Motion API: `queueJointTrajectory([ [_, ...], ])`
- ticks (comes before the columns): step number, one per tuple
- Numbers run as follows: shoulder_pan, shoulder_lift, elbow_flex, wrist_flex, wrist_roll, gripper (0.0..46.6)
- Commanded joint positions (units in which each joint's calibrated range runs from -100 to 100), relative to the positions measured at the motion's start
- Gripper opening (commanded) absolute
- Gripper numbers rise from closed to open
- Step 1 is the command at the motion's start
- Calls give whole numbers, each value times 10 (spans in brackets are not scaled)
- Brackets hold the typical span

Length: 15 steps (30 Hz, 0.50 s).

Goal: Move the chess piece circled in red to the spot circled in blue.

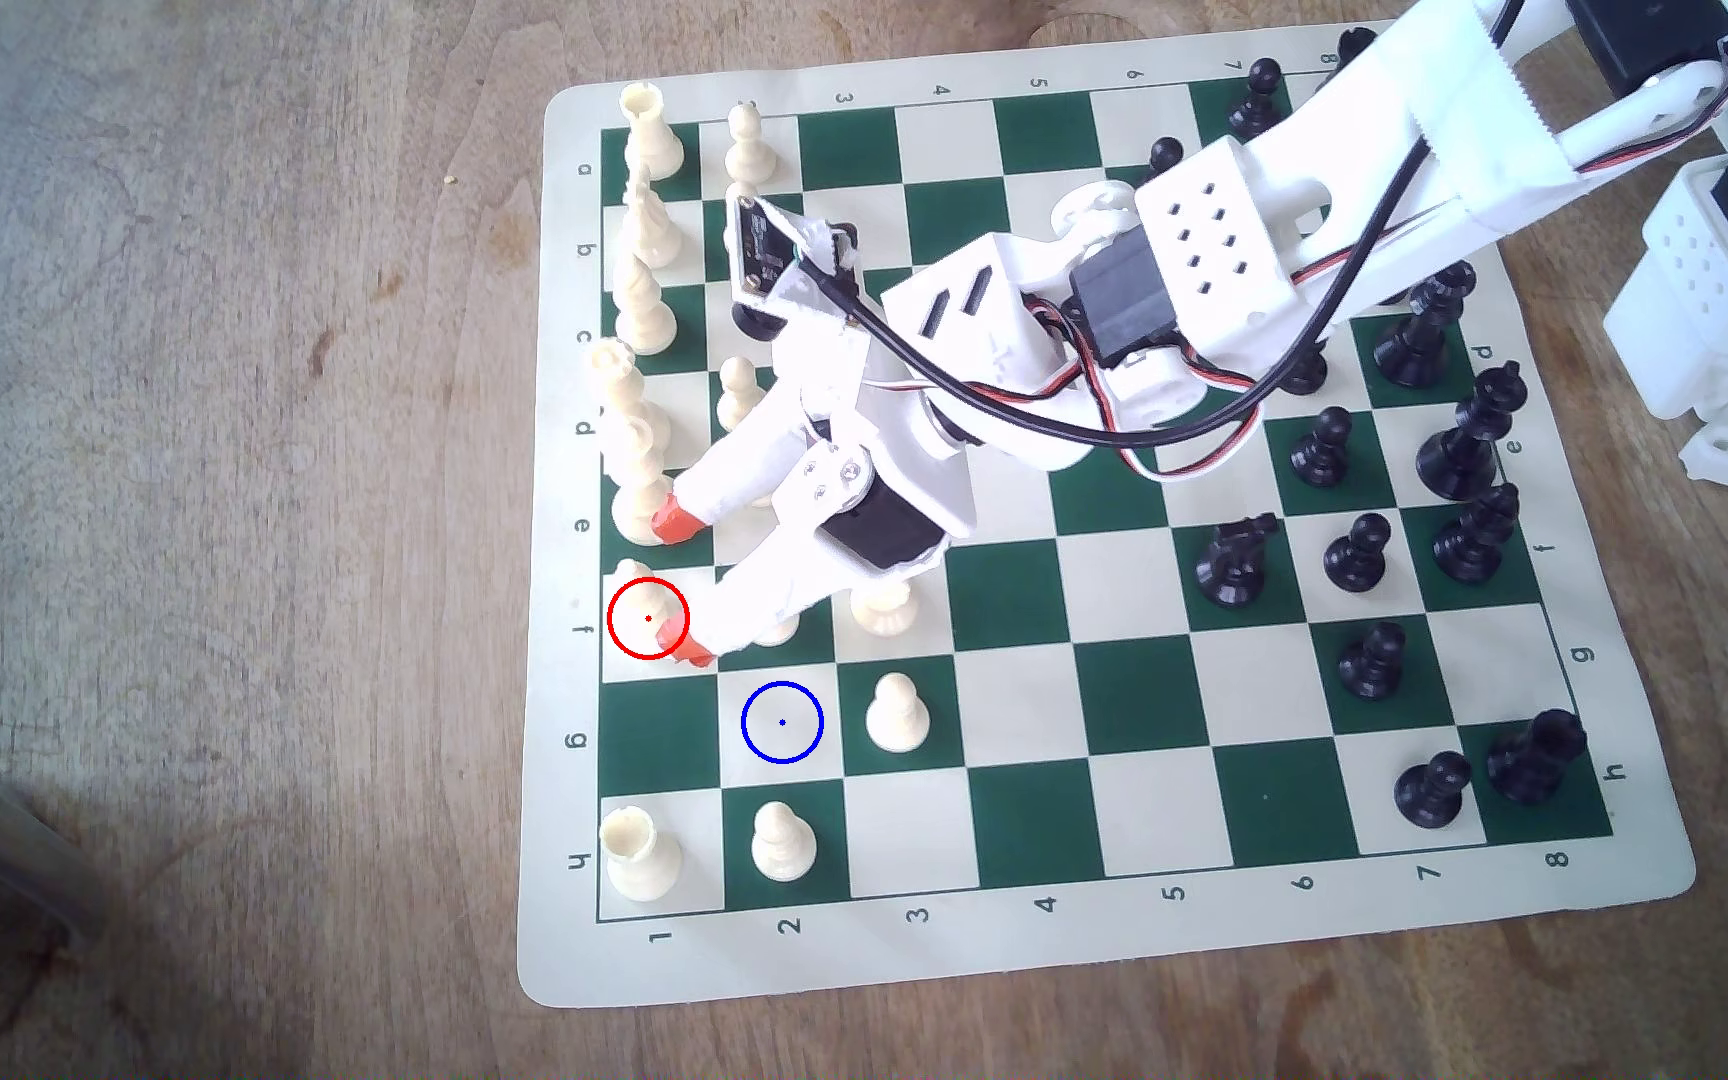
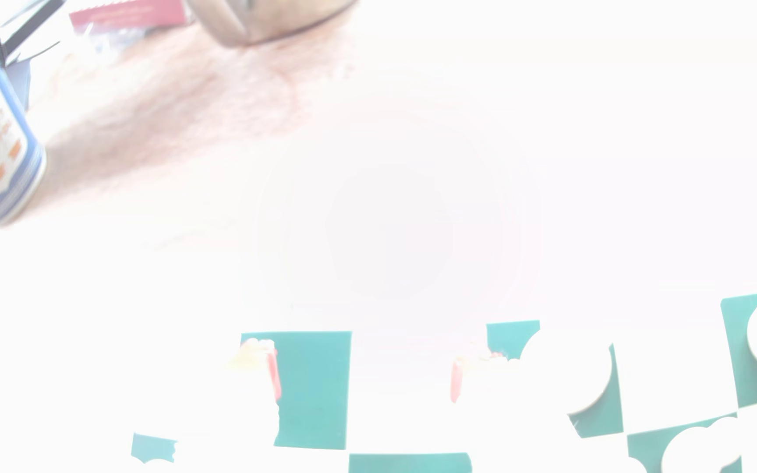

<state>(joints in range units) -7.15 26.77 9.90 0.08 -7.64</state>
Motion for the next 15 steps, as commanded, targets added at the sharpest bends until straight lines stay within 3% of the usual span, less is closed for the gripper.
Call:
queueJointTrajectory([
  [1, -5, -6, -64, -24, -4, 198],
  [15, -16, 36, -104, -29, -12, 179],
])
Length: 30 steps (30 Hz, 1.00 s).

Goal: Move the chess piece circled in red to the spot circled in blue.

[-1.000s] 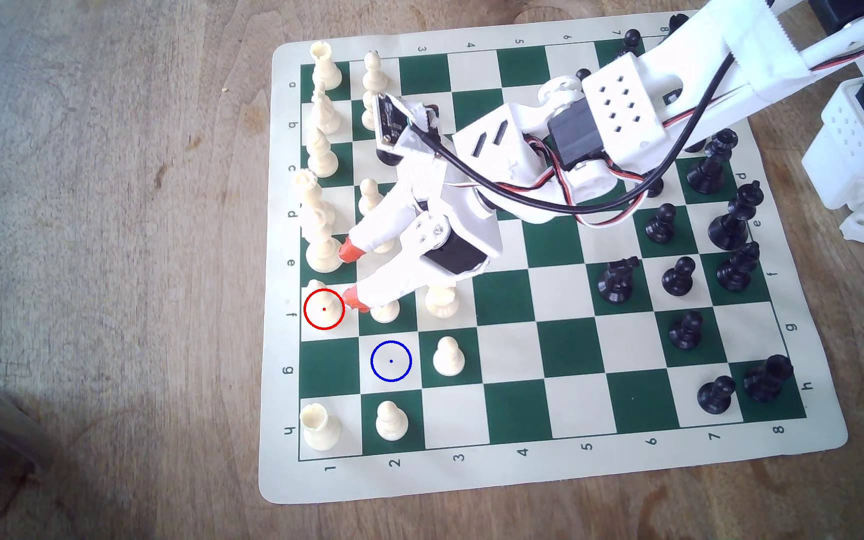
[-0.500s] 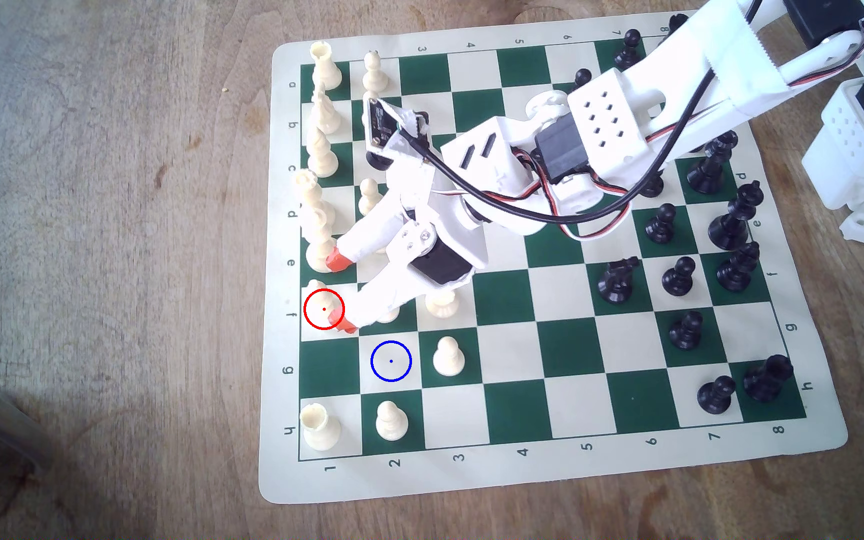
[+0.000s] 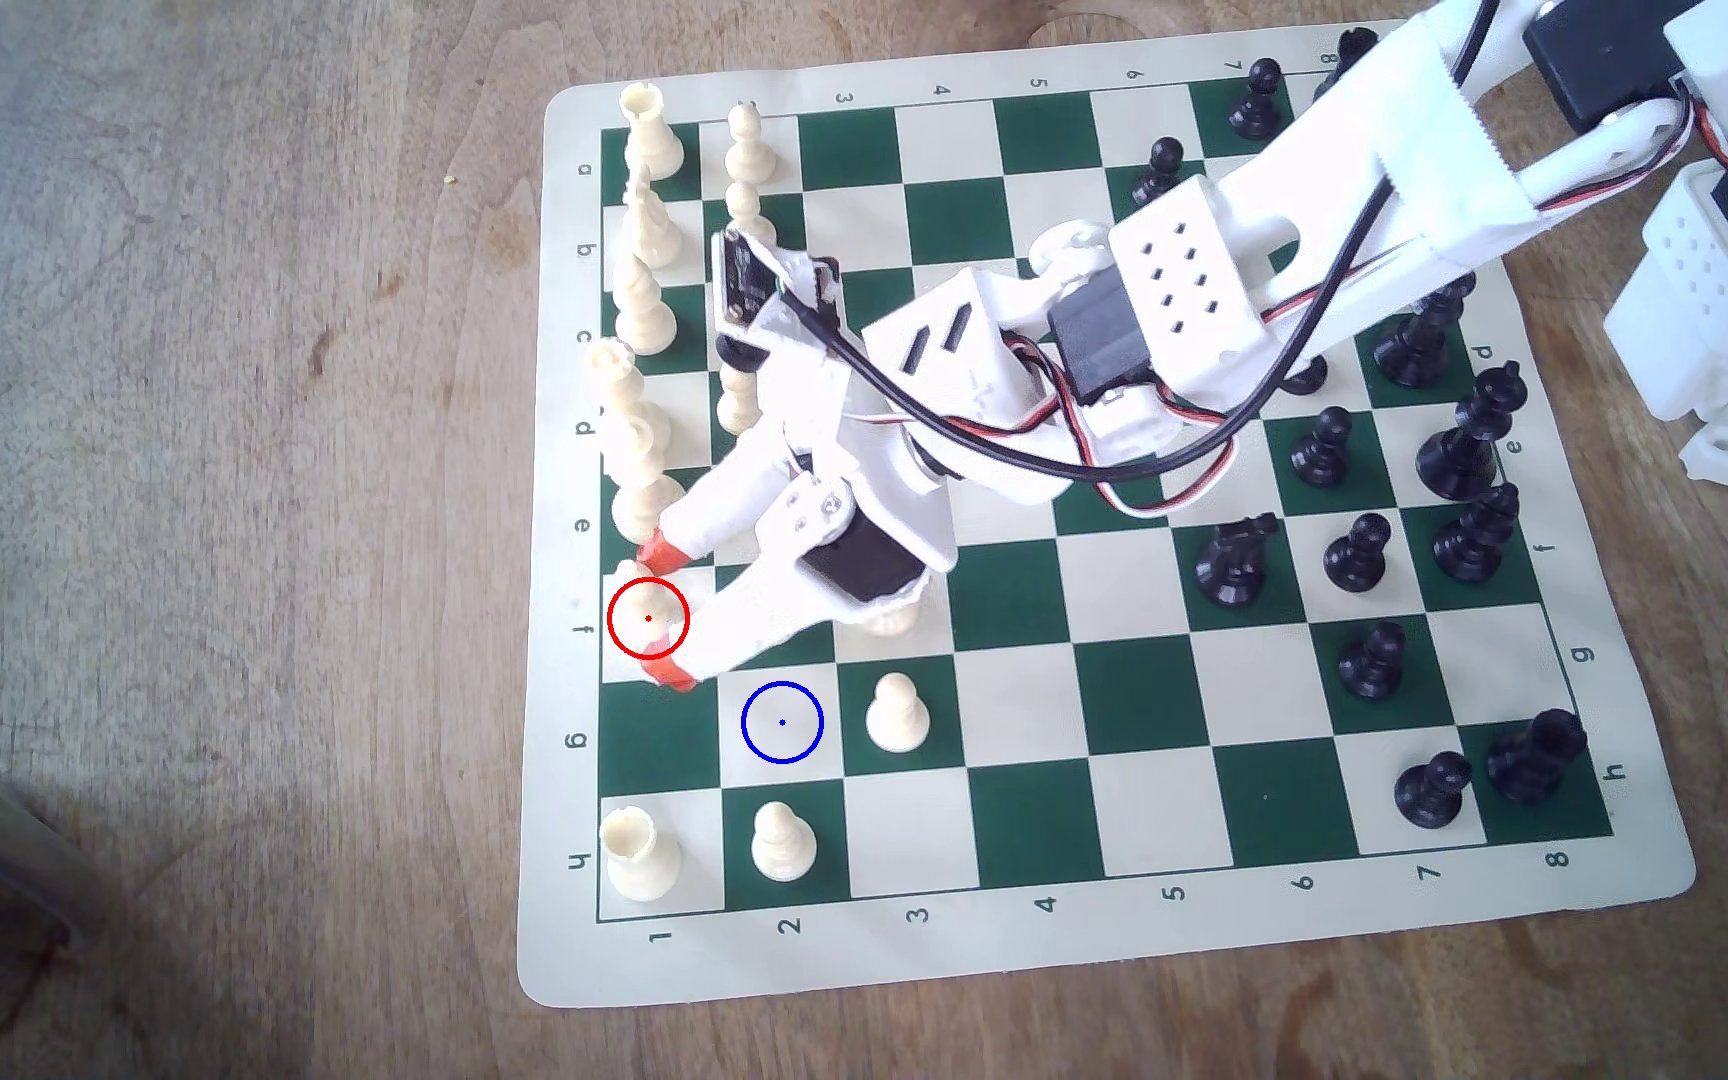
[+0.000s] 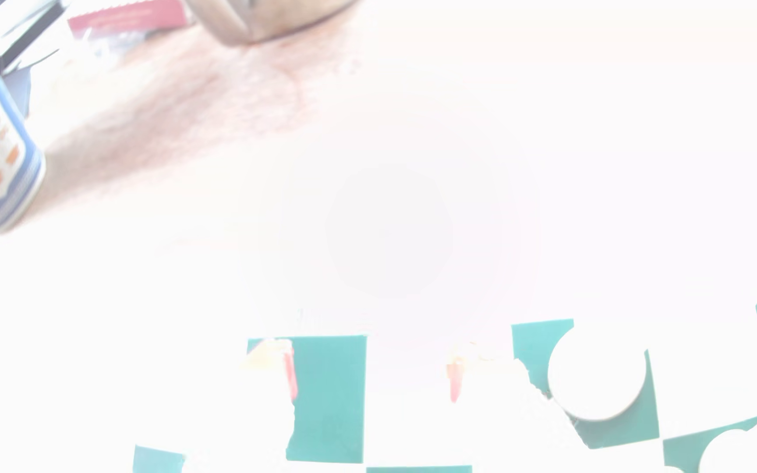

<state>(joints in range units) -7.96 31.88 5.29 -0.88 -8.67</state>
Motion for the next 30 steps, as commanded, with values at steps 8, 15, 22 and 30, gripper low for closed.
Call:
queueJointTrajectory([
  [8, -4, 6, -84, -20, -2, 177],
  [15, 2, 24, -100, -29, -2, 178],
  [22, 7, 39, -109, -48, 0, 178],
  [30, 10, 43, -114, -77, 1, 176],
])
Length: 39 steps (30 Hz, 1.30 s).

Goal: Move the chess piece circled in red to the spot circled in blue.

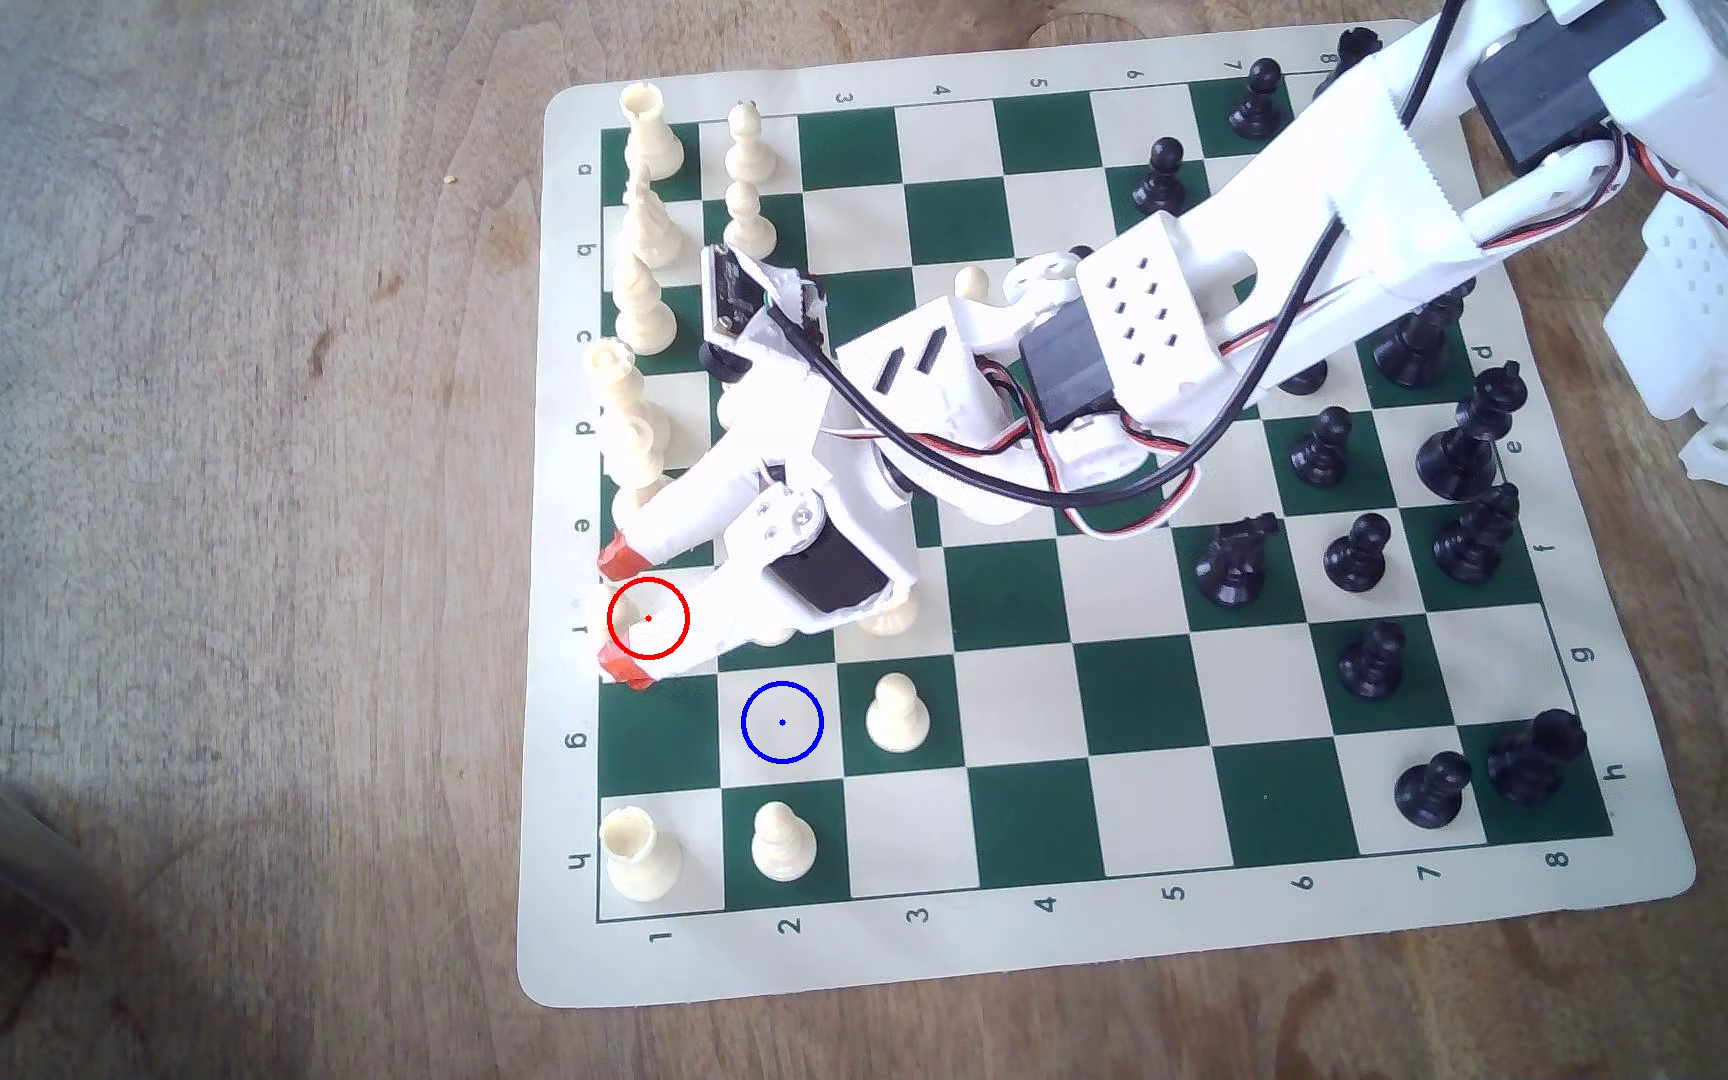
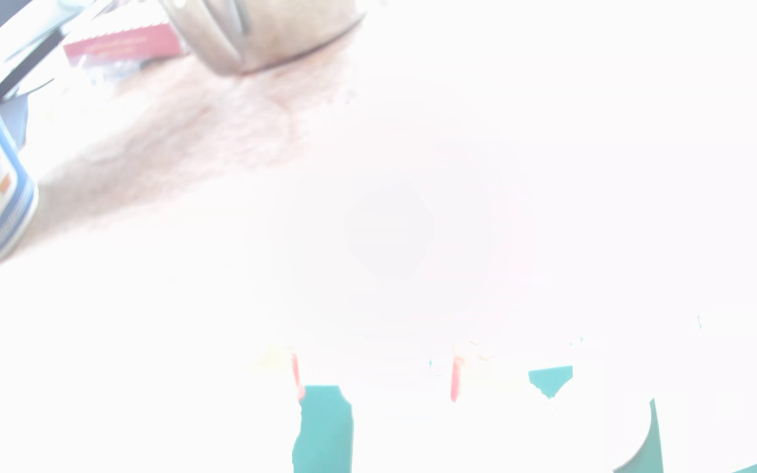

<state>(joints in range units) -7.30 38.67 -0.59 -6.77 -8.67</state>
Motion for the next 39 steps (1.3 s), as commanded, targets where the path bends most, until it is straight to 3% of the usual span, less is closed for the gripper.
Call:
queueJointTrajectory([
  [1, 4, -26, -55, -19, 0, 174],
  [3, 4, -27, -55, -20, 0, 161],
  [6, 1, -28, -55, -18, 1, 72],
  [11, -1, -28, -55, -12, 1, 3],
  [20, -5, -63, -55, 33, -2, 3],
  [30, -31, -231, -9, 134, -24, 3],
  [39, -46, -285, 73, 163, -11, 3],
])
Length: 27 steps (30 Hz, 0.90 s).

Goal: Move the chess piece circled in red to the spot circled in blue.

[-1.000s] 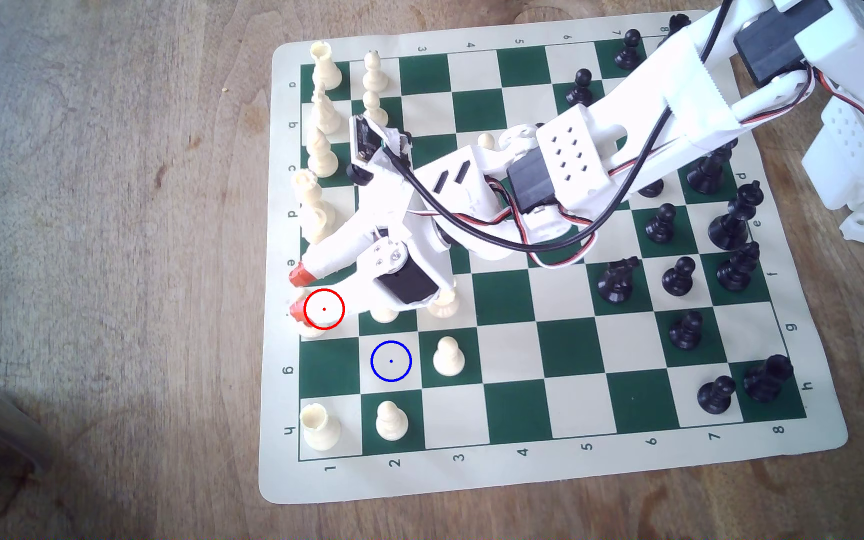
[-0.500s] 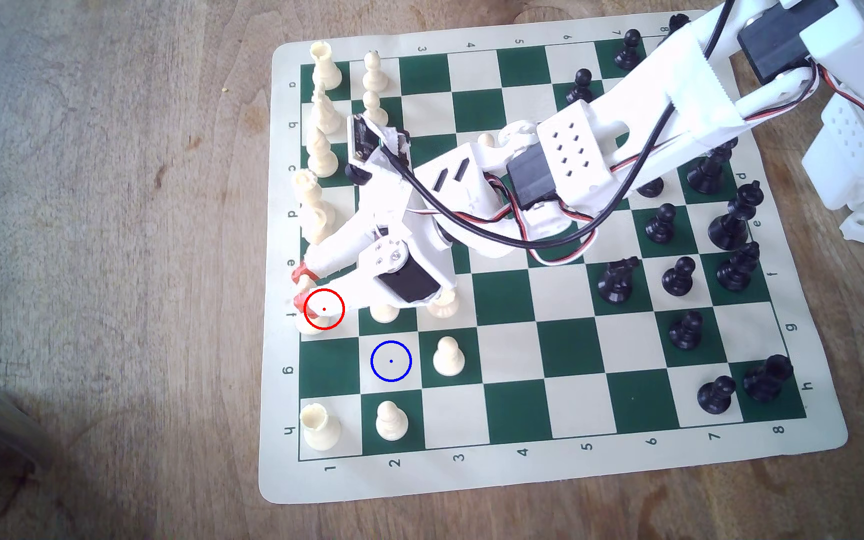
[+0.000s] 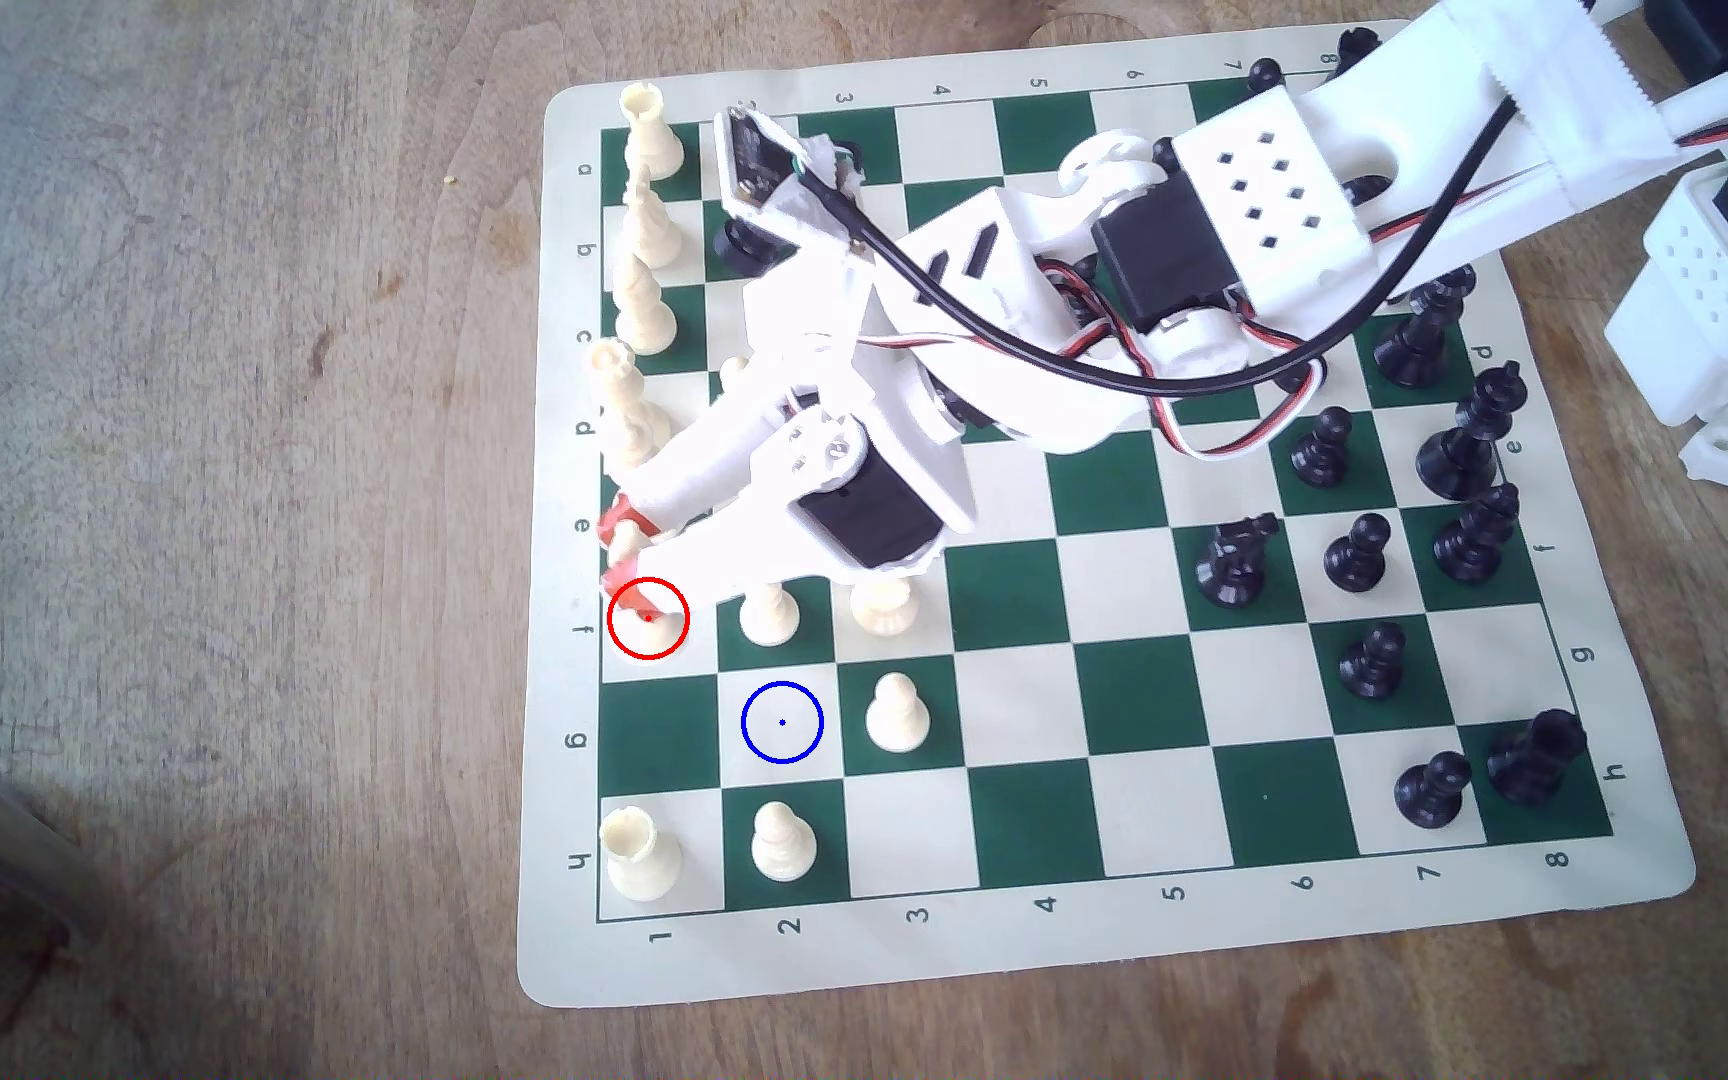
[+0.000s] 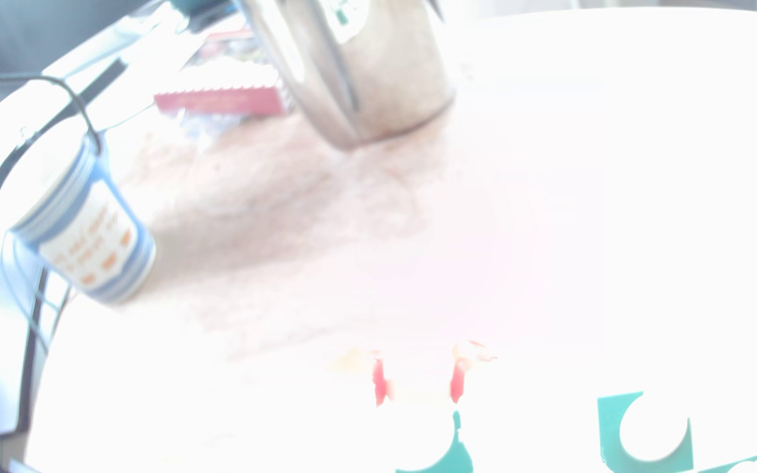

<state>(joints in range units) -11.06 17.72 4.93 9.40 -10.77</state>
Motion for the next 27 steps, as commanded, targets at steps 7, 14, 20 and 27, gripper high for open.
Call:
queueJointTrajectory([
  [7, -13, -70, 66, -5, 11, 3],
  [14, -20, -58, 88, -24, 11, 3],
  [20, -32, -41, 89, -33, 11, 3],
  [27, -31, -23, 87, -51, 13, 3],
])
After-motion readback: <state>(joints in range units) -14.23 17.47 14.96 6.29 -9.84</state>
